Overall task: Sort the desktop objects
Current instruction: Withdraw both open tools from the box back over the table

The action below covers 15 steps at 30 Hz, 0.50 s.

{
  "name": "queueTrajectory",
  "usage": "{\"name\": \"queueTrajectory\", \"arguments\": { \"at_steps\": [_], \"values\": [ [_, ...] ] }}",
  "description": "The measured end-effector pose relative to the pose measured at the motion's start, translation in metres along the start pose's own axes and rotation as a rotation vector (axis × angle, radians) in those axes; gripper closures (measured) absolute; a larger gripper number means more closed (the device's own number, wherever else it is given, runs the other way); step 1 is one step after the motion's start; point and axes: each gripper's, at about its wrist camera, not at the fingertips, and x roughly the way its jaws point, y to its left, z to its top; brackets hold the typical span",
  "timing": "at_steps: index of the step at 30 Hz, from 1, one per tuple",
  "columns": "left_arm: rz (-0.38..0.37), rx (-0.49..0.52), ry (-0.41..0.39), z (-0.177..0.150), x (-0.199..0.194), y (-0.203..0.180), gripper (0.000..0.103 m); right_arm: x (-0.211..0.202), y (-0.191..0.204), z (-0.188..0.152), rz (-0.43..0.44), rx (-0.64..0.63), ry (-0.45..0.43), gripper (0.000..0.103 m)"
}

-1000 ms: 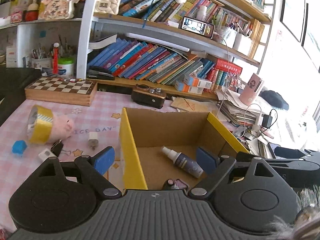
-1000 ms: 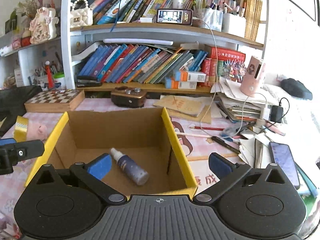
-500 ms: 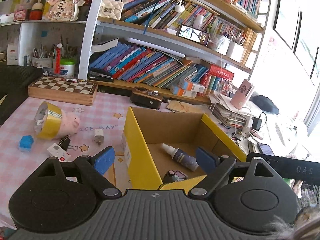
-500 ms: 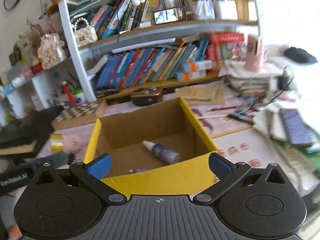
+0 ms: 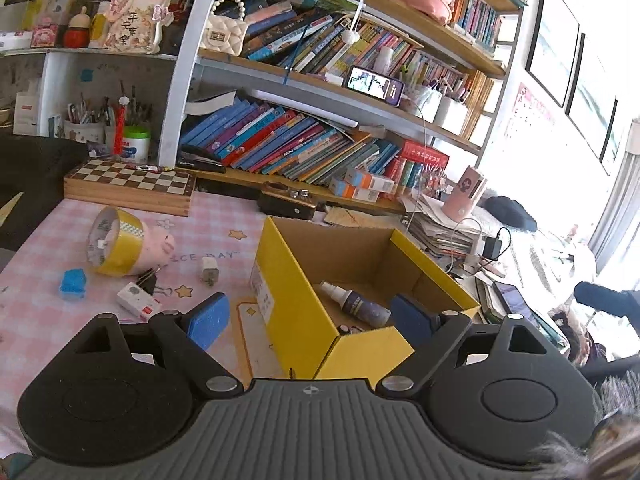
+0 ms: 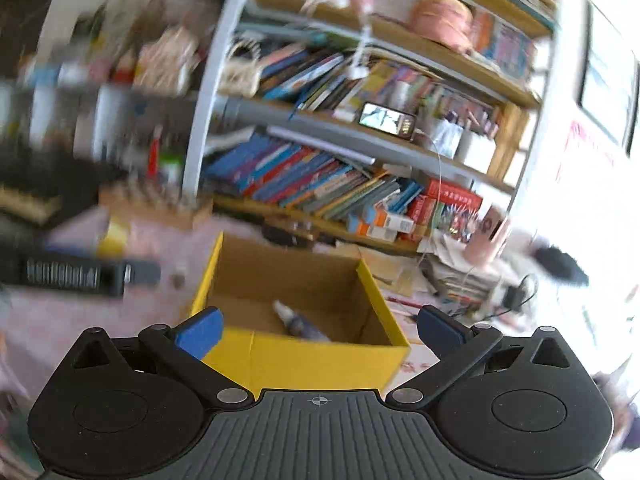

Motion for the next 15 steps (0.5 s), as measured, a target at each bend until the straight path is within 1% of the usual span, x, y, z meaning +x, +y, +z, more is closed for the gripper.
{"name": "queueTrajectory", "arguments": {
  "at_steps": [2, 4, 6, 11, 15],
  "values": [
    [-0.003, -0.004, 0.003, -0.003, -0.008, 0.005, 0.015, -0.007, 0.006, -0.001, 0.055, 0.015, 0.002, 0.0],
    [-0.006, -0.008, 0.007, -0.006, -0.015, 0.009, 0.015, -0.012, 0.005, -0.003, 0.116, 0.067, -0.003, 0.0],
    [-0.004, -0.007, 0.007, -0.008, -0.024, 0.015, 0.015, -0.015, 0.004, -0.004, 0.158, 0.125, 0.01, 0.0],
    [0.02, -0.019, 0.001, -0.013, -0.046, 0.033, 0.015, -0.013, -0.001, -0.009, 0.222, 0.3, 0.062, 0.0],
    [0.046, -0.022, 0.007, -0.017, -0.061, 0.049, 0.015, -0.016, -0.01, -0.018, 0.258, 0.445, 0.037, 0.0]
  ]
}}
